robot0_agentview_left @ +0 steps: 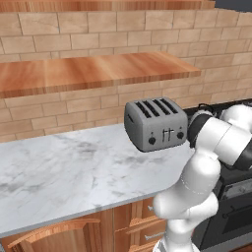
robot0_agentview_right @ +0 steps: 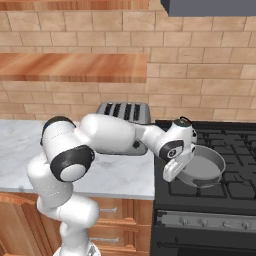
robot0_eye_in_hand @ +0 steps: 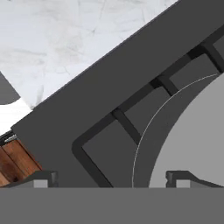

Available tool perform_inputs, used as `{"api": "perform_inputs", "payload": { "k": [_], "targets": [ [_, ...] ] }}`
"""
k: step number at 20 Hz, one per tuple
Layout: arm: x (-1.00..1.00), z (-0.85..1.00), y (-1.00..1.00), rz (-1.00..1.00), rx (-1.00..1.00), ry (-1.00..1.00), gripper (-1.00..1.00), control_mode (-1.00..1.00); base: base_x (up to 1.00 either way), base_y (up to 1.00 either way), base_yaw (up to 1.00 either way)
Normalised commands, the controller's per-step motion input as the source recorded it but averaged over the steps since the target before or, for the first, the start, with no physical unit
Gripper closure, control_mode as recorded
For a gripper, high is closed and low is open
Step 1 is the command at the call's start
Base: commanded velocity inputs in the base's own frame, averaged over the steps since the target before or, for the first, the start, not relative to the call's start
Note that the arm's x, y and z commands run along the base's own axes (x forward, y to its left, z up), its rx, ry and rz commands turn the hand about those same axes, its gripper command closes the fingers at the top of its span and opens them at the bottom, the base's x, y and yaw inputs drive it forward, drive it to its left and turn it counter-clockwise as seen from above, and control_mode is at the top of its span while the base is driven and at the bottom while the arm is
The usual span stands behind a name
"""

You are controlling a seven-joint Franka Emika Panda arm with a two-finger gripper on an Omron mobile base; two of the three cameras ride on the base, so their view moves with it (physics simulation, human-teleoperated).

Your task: Pick the kettle from the cabinet and place it on a stove burner. Then pick the pot from the counter and place it on another stove burner. Finally, turn both burners on.

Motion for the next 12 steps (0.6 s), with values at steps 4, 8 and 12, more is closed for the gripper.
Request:
{"api": "perform_inputs", "payload": {
  "k": [4,8,12],
  "targets": [
    [-0.15,0.14,0.18,0.0,-0.06,-0.08,-1.0,-1.0,0.0,0.0,0.0],
    [-0.04,0.16,0.08,0.0,-0.06,-0.06,-1.0,-1.0,0.0,0.0,0.0],
    [0.02,0.18,0.0,0.0,-0.07,-0.1,-1.0,-1.0,0.0,0.0,0.0]
  ]
}}
